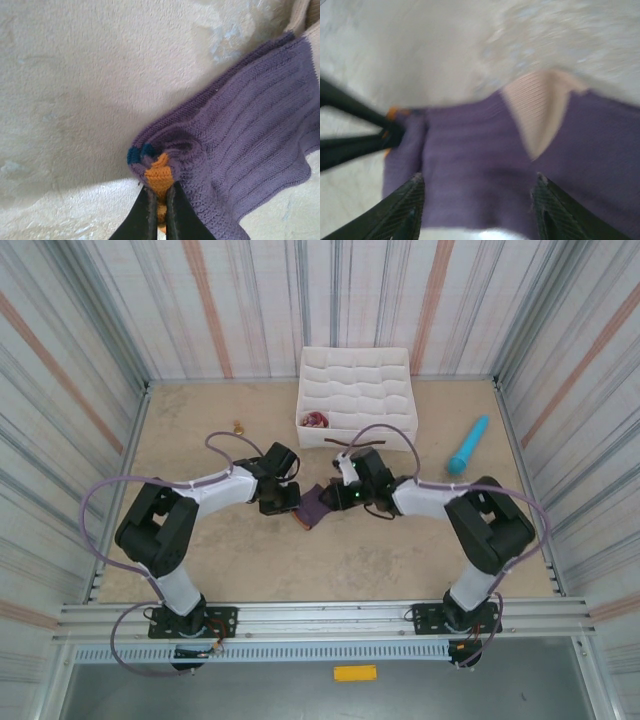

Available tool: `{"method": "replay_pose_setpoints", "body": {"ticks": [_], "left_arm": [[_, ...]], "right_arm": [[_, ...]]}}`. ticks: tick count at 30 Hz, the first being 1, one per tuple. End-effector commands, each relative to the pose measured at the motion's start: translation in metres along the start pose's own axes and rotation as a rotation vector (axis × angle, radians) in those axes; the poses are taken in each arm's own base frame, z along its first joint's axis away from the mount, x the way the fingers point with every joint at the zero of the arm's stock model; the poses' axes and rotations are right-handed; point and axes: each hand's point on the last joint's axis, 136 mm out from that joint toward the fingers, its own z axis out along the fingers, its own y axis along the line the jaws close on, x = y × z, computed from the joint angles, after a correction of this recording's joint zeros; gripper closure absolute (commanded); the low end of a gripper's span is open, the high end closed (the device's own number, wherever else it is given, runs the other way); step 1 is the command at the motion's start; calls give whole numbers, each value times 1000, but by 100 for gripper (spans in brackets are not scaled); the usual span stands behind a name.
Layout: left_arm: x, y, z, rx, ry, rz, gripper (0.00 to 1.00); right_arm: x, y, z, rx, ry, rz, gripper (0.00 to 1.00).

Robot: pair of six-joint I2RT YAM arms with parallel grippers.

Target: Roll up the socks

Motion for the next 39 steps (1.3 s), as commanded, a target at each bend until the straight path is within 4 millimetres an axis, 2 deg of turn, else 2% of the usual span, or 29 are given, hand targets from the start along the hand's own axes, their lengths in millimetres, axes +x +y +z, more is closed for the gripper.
{"method": "replay_pose_setpoints", "body": {"ticks": [1, 7, 12, 16, 23, 29, 32, 35, 37, 39], "left_arm": [[11, 4, -4, -15, 63, -32, 100], [13, -1, -8, -2, 91, -43, 100], [14, -4, -7, 12, 102, -53, 100], [15, -6, -6, 24, 114, -57, 100], [16, -6, -7, 30, 119, -59, 100], [17, -5, -8, 33, 120, -59, 100], [17, -7, -9, 49, 122, -59, 100], [16, -10, -10, 79, 120, -65, 100], [14, -11, -12, 101, 114, -72, 100], [12, -11, -13, 119, 103, -82, 91]], "right_arm": [[13, -3, -13, 144, -66, -176, 38], [32, 37, -20, 330, -158, -530, 39], [34, 63, -5, 434, -207, -748, 42], [34, 77, 10, 484, -220, -858, 43], [38, 74, 37, 559, -178, -920, 50], [46, 60, 37, 607, -155, -921, 56], [52, 53, 38, 616, -131, -921, 66], [60, 46, 41, 576, -93, -871, 85], [64, 41, 40, 549, -82, -833, 94], [67, 38, 37, 524, -72, -796, 100]]}}
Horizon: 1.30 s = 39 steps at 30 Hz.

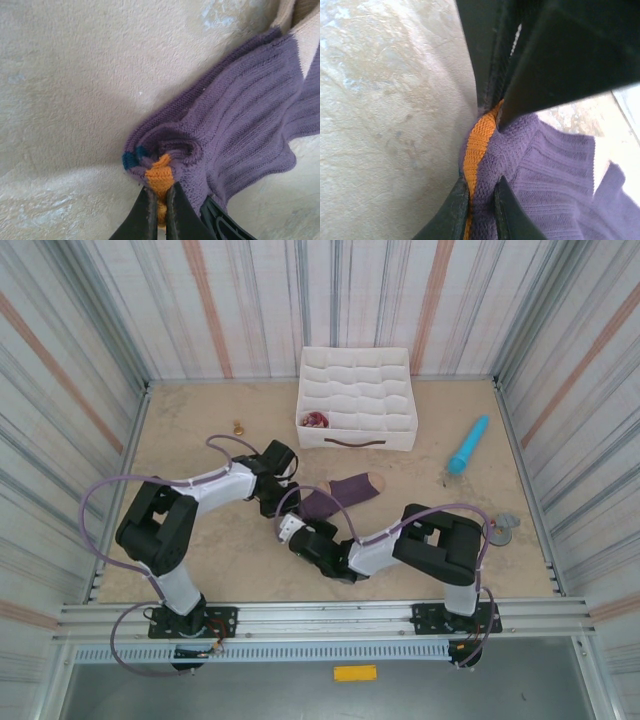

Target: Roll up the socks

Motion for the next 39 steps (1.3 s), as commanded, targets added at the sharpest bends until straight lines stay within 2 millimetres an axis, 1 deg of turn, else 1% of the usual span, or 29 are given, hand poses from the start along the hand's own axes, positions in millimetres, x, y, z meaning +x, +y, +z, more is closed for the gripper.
{"method": "replay_pose_setpoints", "body": {"ticks": [1, 3, 5, 7, 10, 13, 16, 19, 22, 25, 31, 37, 39], "left_arm": [[2, -3, -9, 51, -7, -19, 81], [-1, -3, -12, 75, -24, -27, 61], [-4, -5, -16, 100, -45, -34, 45], [-7, -8, -22, 132, -73, -37, 36], [-13, -11, -33, 201, -112, -70, 34], [-18, -9, -46, 217, -173, -75, 33], [-21, -10, -57, 231, -228, -68, 33], [-21, -8, -59, 231, -243, -72, 33], [-20, -8, -55, 226, -232, -73, 33], [-20, -11, -52, 221, -229, -64, 34], [-21, -18, -46, 193, -235, -36, 35], [-23, -40, -29, 215, -228, 25, 37], [-25, -49, -21, 238, -229, 41, 38]], "right_arm": [[32, 1, 0, -73, 81, 54, 100], [36, 2, -3, -127, 82, 100, 100], [40, 2, -4, -177, 86, 145, 100], [44, 0, -5, -201, 88, 173, 100], [47, -2, -6, -236, 81, 218, 100], [49, -5, -8, -326, 72, 330, 100], [50, -9, -9, -469, 70, 505, 100], [54, -22, -6, -607, 84, 735, 100], [57, -32, -5, -716, 70, 914, 100], [63, -36, -3, -789, 100, 1054, 100], [89, -42, 3, -836, 199, 1311, 100], [116, -47, 11, -840, 305, 1559, 100], [121, -46, 12, -847, 347, 1612, 100]]}}
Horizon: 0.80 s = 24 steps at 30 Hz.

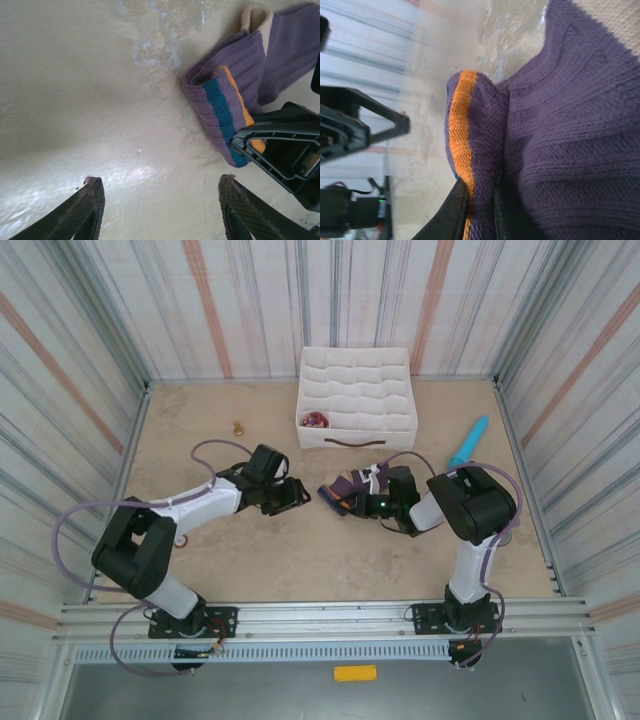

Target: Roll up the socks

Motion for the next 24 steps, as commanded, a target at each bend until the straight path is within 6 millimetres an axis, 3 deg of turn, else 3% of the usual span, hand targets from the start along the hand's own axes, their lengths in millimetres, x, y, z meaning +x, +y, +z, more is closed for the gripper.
{"method": "replay_pose_setpoints", "body": {"ticks": [1, 9, 15, 18, 24], "left_arm": [[-14, -23, 11, 56, -47, 41, 38], [-20, -44, 43, 94, -51, 45, 45], [-26, -43, 64, 104, -58, -16, 51], [-28, -44, 71, 112, -61, -37, 60], [-25, -34, 82, 66, -38, -83, 70]], "right_arm": [[50, -55, -8, 148, 118, 361, 100], [62, -78, -14, 248, 144, 547, 100], [63, -80, -18, 275, 133, 572, 100], [62, -81, -18, 275, 127, 576, 100], [60, -81, -17, 269, 127, 571, 100]]}}
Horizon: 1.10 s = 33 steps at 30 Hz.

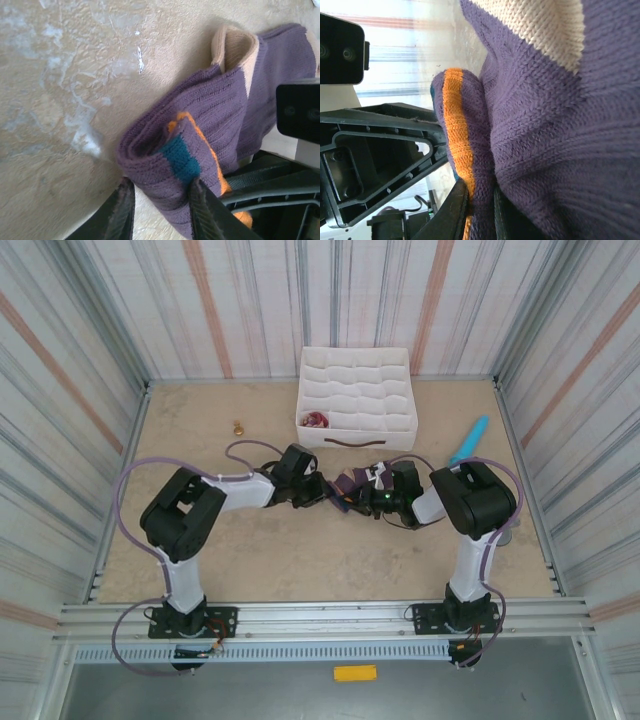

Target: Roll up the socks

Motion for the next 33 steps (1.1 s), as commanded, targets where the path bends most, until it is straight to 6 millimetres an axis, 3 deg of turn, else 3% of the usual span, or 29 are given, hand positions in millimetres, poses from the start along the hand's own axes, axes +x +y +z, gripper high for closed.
{"method": "replay_pose_setpoints", "body": {"ticks": [1, 5, 9, 12, 18, 26, 29, 33], "left_arm": [[-3, 7, 8, -38, -13, -37, 71], [-4, 13, 9, -68, -17, -49, 77], [-7, 18, 8, -100, -8, -47, 99], [-7, 22, 5, -125, 14, -37, 100], [-3, 23, -8, -176, 79, 28, 100], [14, 28, -24, -229, 182, 75, 100], [19, 30, -28, -231, 212, 68, 100], [26, 34, -32, -232, 251, 64, 100]], "right_arm": [[45, -86, -11, 269, 60, 280, 100], [45, -86, -12, 274, 62, 272, 100], [42, -81, -15, 271, 58, 248, 91], [38, -72, -20, 290, 62, 198, 79], [27, -37, -37, 346, 50, 14, 64], [30, 23, -53, 539, 0, -471, 49], [36, 37, -53, 646, -33, -684, 41], [54, 55, -40, 705, -49, -960, 38]]}}
